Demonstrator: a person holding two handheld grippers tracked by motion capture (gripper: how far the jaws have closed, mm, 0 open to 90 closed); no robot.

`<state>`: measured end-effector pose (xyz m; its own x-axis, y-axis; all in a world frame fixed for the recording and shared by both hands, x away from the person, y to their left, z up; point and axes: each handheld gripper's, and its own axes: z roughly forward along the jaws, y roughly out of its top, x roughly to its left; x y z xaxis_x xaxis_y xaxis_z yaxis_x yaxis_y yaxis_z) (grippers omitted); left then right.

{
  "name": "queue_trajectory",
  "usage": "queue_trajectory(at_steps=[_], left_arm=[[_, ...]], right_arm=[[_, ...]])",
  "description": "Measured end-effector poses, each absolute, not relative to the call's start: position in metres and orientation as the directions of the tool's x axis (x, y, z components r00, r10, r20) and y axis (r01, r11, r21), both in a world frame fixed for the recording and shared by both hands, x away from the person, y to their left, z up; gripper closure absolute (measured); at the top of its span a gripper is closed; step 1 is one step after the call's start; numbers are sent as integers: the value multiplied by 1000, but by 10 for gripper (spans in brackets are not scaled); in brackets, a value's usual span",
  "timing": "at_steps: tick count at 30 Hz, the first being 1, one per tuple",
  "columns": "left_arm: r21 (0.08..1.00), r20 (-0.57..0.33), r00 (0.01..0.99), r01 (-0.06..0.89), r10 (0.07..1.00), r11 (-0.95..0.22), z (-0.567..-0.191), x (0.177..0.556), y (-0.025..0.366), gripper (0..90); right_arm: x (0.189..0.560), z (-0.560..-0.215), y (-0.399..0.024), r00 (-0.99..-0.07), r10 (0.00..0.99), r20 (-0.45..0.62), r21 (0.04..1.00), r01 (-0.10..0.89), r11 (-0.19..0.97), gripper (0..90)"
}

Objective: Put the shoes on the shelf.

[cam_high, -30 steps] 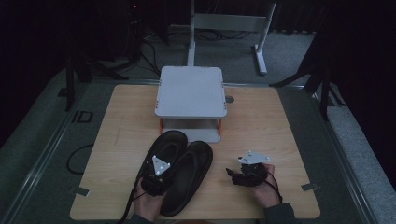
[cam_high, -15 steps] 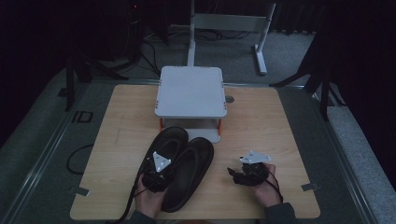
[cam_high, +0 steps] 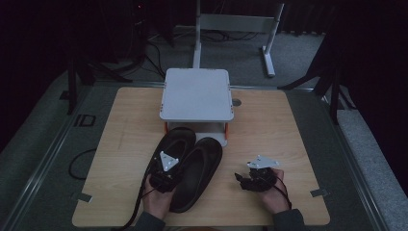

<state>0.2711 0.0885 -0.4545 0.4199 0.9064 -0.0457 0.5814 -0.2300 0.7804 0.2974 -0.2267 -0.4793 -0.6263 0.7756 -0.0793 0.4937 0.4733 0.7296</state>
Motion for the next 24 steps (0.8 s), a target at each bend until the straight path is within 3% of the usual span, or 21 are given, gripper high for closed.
queue_trajectory(at_steps=[24], left_arm=[[797,-54,379,574,924,-189,-451,295,80,752]], right_arm=[[298,-482,-226,-630,772,-79,723,498,480,328]])
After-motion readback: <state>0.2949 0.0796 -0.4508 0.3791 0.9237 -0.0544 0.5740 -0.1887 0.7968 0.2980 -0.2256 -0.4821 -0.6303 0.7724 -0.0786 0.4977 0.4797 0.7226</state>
